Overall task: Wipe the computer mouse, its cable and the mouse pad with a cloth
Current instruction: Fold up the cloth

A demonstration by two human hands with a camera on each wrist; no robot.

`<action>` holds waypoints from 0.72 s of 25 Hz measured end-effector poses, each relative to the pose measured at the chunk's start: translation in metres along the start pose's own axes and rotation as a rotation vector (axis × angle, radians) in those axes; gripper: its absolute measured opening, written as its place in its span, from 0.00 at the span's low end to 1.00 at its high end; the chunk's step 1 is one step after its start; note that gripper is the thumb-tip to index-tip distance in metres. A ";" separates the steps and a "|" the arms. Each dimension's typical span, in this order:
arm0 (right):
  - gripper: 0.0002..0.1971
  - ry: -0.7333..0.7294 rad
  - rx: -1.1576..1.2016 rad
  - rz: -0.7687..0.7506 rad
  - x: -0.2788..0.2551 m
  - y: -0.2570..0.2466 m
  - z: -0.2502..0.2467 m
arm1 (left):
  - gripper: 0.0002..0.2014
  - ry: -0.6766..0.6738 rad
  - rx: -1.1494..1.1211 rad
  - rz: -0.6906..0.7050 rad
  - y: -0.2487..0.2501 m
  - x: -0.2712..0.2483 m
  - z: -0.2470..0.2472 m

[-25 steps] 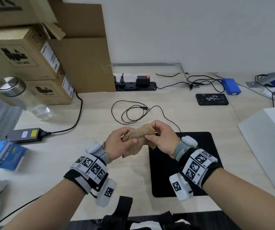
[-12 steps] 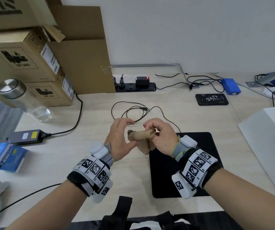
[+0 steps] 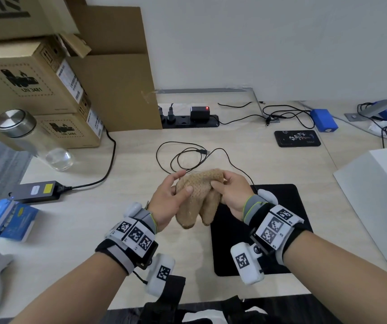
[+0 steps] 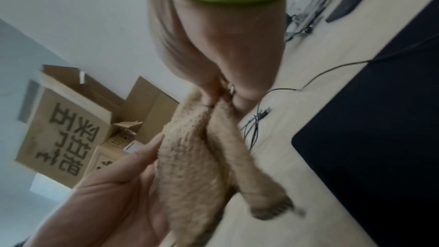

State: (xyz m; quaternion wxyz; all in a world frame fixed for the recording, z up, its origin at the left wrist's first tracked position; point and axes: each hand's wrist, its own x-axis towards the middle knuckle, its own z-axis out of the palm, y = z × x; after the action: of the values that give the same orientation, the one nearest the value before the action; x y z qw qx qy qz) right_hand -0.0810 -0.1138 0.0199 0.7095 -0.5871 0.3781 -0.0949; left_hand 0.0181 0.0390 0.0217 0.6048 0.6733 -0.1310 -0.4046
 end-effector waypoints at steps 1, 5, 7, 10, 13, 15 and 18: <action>0.11 0.026 -0.072 0.069 0.002 0.004 -0.001 | 0.22 0.017 -0.031 0.009 -0.001 0.001 0.001; 0.10 0.057 -0.466 0.126 0.008 0.009 -0.006 | 0.20 0.145 0.030 0.071 -0.006 0.000 -0.001; 0.15 0.063 -0.585 0.116 0.004 0.007 -0.004 | 0.18 0.176 0.084 0.110 -0.008 -0.002 -0.002; 0.21 0.025 -0.566 0.010 -0.006 -0.002 0.002 | 0.17 0.223 0.193 0.119 -0.013 -0.004 -0.007; 0.29 -0.144 -0.263 -0.172 -0.015 -0.011 0.005 | 0.20 0.181 0.136 -0.046 -0.017 -0.001 -0.015; 0.28 -0.233 -0.114 -0.173 -0.017 -0.018 0.005 | 0.24 0.082 -0.028 -0.192 -0.018 0.000 -0.018; 0.26 -0.379 0.141 -0.041 -0.022 -0.033 0.005 | 0.28 -0.100 -0.206 -0.303 -0.012 -0.006 -0.011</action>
State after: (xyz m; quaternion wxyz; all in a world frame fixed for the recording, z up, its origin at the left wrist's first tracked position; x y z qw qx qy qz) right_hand -0.0832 -0.1072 0.0596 0.8051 -0.5511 0.2180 -0.0233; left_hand 0.0181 0.0536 0.0126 0.5956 0.5987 -0.0160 -0.5353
